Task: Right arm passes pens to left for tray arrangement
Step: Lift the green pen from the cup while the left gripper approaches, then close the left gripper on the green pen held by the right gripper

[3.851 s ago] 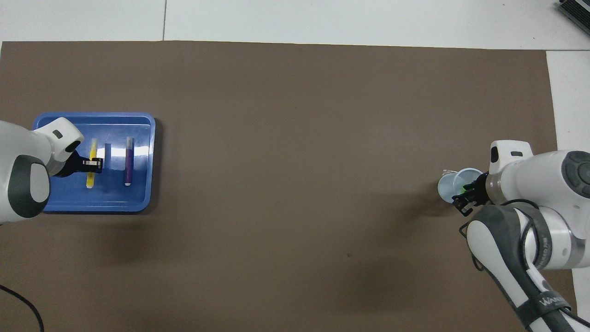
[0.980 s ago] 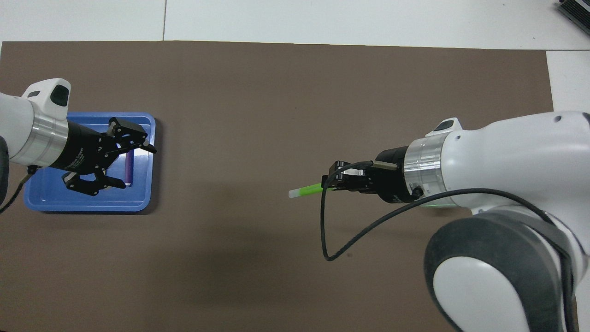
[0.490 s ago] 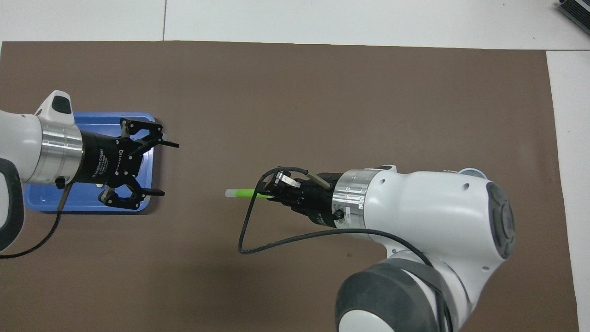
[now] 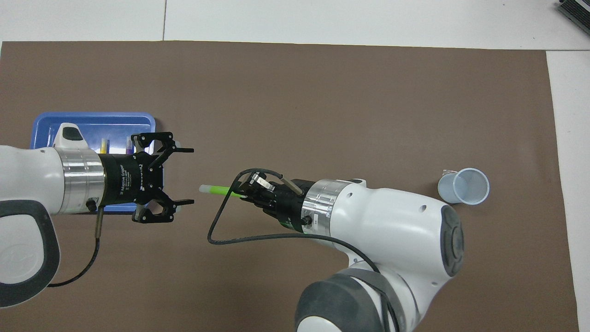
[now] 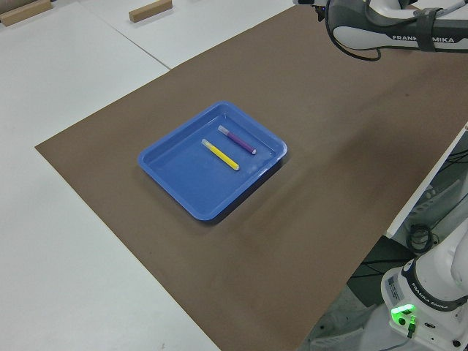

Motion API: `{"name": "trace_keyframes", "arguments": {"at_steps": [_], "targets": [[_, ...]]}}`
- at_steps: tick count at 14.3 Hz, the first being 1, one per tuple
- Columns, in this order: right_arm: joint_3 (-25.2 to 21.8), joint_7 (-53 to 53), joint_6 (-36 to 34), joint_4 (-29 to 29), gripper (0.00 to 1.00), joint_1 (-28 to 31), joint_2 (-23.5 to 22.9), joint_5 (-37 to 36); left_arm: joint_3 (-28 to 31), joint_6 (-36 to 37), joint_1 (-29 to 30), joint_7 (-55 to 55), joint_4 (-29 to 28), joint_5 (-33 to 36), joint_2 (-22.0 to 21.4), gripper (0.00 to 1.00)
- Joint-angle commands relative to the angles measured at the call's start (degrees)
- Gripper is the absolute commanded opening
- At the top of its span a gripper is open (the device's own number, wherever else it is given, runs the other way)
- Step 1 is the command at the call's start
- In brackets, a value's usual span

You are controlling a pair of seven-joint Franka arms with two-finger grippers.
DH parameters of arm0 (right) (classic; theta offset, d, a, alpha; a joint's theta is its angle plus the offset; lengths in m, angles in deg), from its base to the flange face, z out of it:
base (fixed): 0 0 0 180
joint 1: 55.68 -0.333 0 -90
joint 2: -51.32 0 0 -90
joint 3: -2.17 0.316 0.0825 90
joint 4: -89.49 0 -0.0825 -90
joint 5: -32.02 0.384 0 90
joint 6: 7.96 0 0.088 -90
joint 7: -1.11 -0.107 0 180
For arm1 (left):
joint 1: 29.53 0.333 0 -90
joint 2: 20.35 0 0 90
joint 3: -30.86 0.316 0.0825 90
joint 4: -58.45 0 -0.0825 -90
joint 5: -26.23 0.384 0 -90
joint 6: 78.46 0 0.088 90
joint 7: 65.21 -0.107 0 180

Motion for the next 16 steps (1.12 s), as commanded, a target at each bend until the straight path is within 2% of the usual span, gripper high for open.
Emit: {"name": "trace_keyframes", "arguments": {"at_steps": [1, 4, 10, 11, 12, 13, 16], "targets": [[-0.18, -0.58, 2.03, -0.21, 0.0, -0.82, -0.79, 1.4, 0.6, -3.3, -3.4, 5.67, -2.94, -1.0, -2.57, 1.0], [-0.09, -0.58, 2.12, -0.21, 0.0, -0.82, -1.24, 1.4, -0.27, -7.16, -6.3, 6.04, -6.72, -0.91, -4.59, 1.0], [-0.09, -0.06, 2.12, -0.21, 0.0, -0.82, -1.24, 1.4, -3.18, -11.65, -6.57, 6.22, -11.74, -0.91, -7.4, 1.0], [-0.09, -0.05, 2.12, -0.21, 0.0, -0.82, -1.24, 1.31, -3.18, -11.92, -6.57, 6.48, -11.74, -0.91, -7.41, 0.95], [-0.09, -0.05, 2.12, -0.21, 0.0, -0.82, -1.24, 1.4, -3.18, -11.92, -6.57, 6.48, -11.74, -0.91, -7.41, 0.84], [-0.09, 0.03, 2.12, -0.21, 0.0, -0.82, -1.24, 1.4, -3.18, -11.83, -6.57, 6.31, -11.74, -0.91, -7.41, 0.63], [-0.09, 0.12, 2.03, -0.21, 0.0, -0.82, -1.24, 1.4, -3.18, -11.74, -6.48, 5.87, -11.74, -0.91, -7.41, 0.27]]}}
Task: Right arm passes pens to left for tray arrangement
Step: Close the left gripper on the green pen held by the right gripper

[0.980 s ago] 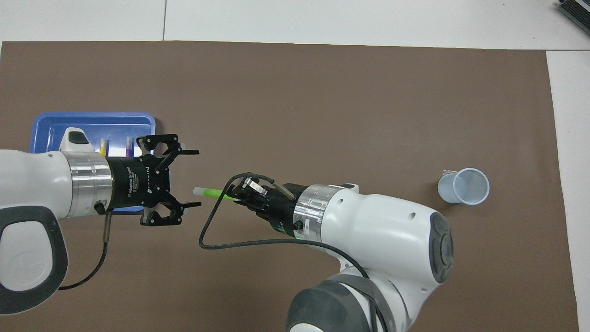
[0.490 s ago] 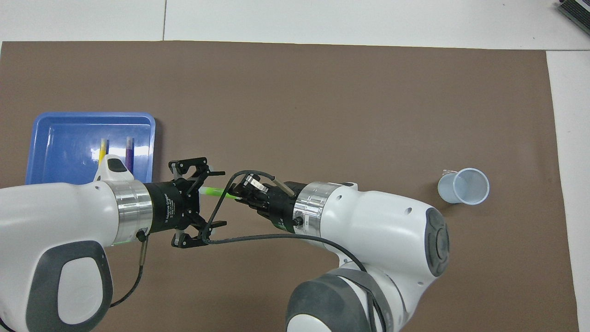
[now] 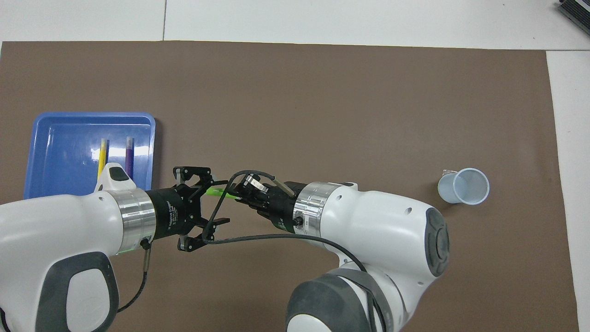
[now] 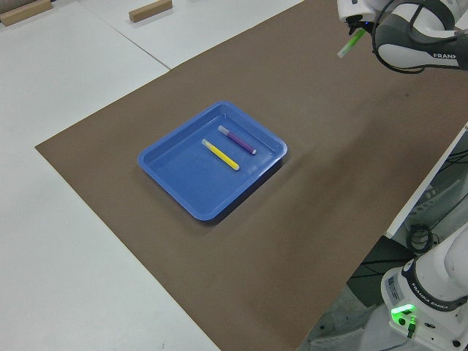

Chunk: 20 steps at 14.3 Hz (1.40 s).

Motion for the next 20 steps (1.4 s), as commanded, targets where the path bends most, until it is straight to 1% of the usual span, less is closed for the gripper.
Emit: {"name": "trace_keyframes", "arguments": {"at_steps": [1, 2, 14, 15, 16, 17, 20], "targets": [[0.16, 0.83, 1.07, -0.16, 0.0, 0.0, -0.04, 1.31, 0.12, -1.31, -0.54, 0.32, -1.95, -0.88, -1.83, 0.14], [0.16, 0.83, 1.07, -0.16, 0.0, 0.0, -0.04, 1.4, 0.12, -1.31, -0.54, 0.41, -1.95, -0.88, -1.83, 0.0], [0.16, 0.74, 0.37, -0.07, 0.0, 0.17, -0.13, 1.4, 0.12, -0.44, -0.01, -0.65, -1.6, -0.8, -1.74, 0.0], [0.16, 0.74, 0.37, 0.01, 0.11, 0.17, -0.13, 1.4, 0.12, -0.44, -0.01, -0.73, -1.6, -0.8, -1.83, 0.0], [0.07, 0.39, 0.46, 0.1, 0.49, 0.17, -0.13, 1.4, 0.12, -0.44, 0.08, -0.82, -1.6, -0.8, -1.83, 0.0], [0.07, 0.22, 0.46, 0.1, 0.99, 0.17, 0.04, 1.4, 0.12, -0.44, 0.08, -0.82, -1.6, -0.8, -1.83, 0.0], [0.07, 0.21, -0.07, 0.19, 1.0, 0.7, 0.66, 1.31, 0.21, -0.44, 0.16, -0.91, -1.6, -0.8, -1.83, 0.0]]}}
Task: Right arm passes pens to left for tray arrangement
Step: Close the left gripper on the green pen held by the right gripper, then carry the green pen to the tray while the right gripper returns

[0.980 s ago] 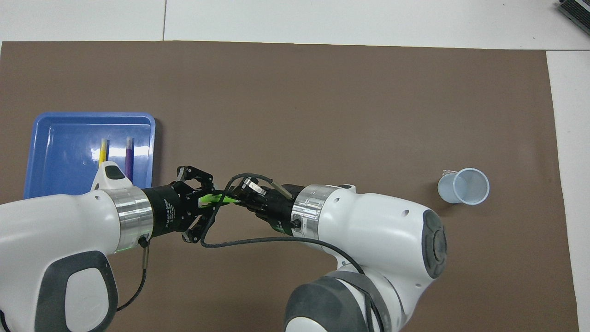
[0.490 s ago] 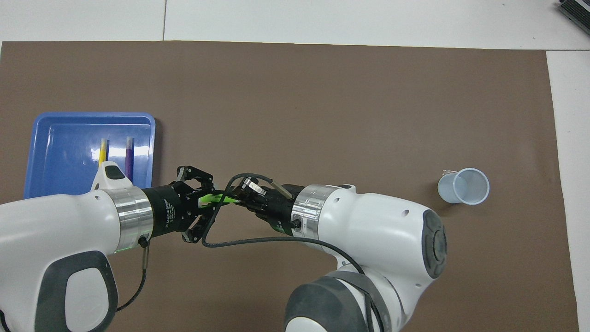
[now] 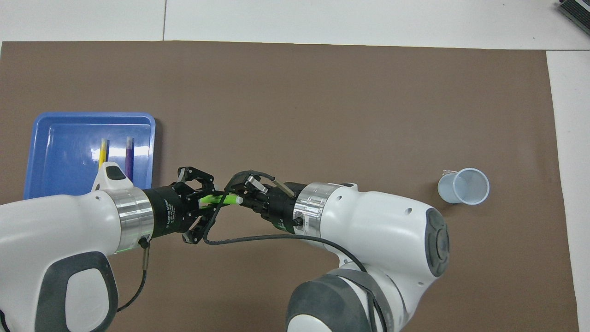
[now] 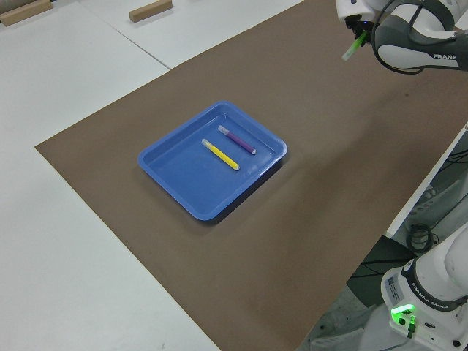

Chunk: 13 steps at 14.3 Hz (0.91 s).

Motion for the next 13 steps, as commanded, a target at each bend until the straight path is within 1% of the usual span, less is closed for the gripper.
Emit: {"name": "trace_keyframes", "arguments": {"at_steps": [1, 3, 5, 8, 10, 13], "targets": [[0.11, 0.74, -0.77, 0.04, 1.0, 0.74, 0.75, 1.11, 0.13, 0.69, 0.15, -2.25, -1.48, -0.75, -1.79, 0.0], [-0.42, 3.97, -6.2, 0.21, 1.0, 2.31, 1.19, 0.06, 0.22, 1.56, 1.9, -7.16, -1.48, -0.75, -1.79, 0.0], [-0.42, 13.09, -12.79, 0.39, 1.0, 5.91, 1.54, -2.48, 0.48, 6.37, 4.88, -15.49, -1.13, -0.67, -1.88, 0.0], [-0.42, 23.66, -25.34, 2.05, 1.0, 12.15, 2.77, -13.26, 0.66, 16.56, 11.55, -30.26, -0.16, 0.82, -2.4, 0.0], [-0.42, 27.45, -33.26, 3.98, 1.0, 15.14, 2.95, -20.83, 0.57, 23.15, 15.95, -39.05, 1.41, 7.21, -2.49, 0.0], [-0.51, 34.64, -40.31, 4.16, 1.0, 18.31, 4.52, -29.88, 0.83, 30.28, 21.92, -55.12, 2.21, 15.74, -2.58, 0.0]]}}
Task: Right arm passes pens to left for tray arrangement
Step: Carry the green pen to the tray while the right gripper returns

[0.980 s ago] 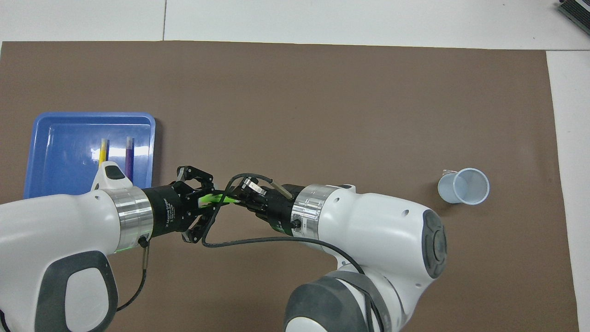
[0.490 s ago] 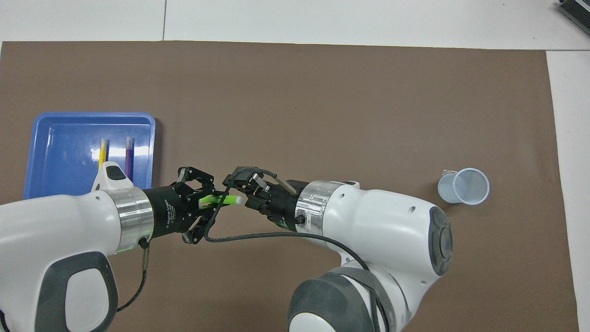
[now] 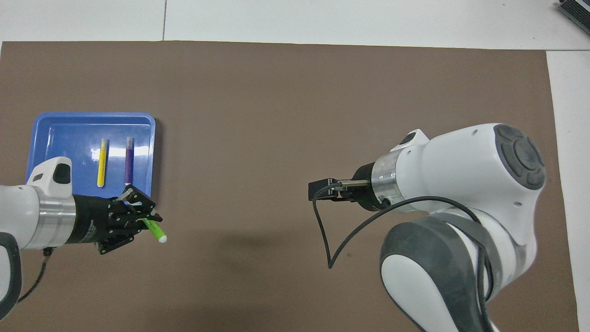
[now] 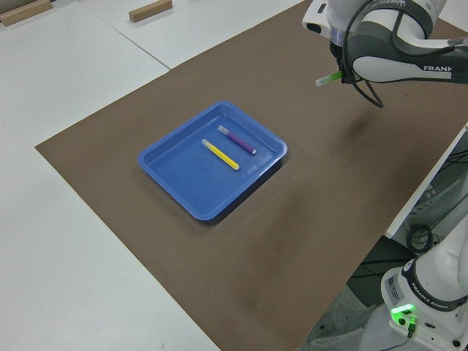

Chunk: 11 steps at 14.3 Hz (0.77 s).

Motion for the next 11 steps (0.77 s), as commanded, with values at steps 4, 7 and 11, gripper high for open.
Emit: {"name": "trace_keyframes", "arguments": {"at_steps": [4, 7, 11], "targets": [[0.29, 13.83, -12.08, -0.26, 1.0, 7.37, 3.94, -12.87, -0.12, 8.74, 11.98, -30.49, 2.68, 14.64, -0.64, 0.0], [0.38, 13.75, -12.53, -0.61, 1.0, 12.73, 4.13, -12.88, -0.12, 7.52, 16.12, -45.62, 2.77, 20.18, -0.47, 0.0], [0.12, 14.01, -7.99, -0.97, 1.0, 16.18, 3.42, -13.92, -0.12, 3.92, 16.74, -55.4, 2.77, 25.64, 0.15, 0.0]]}}
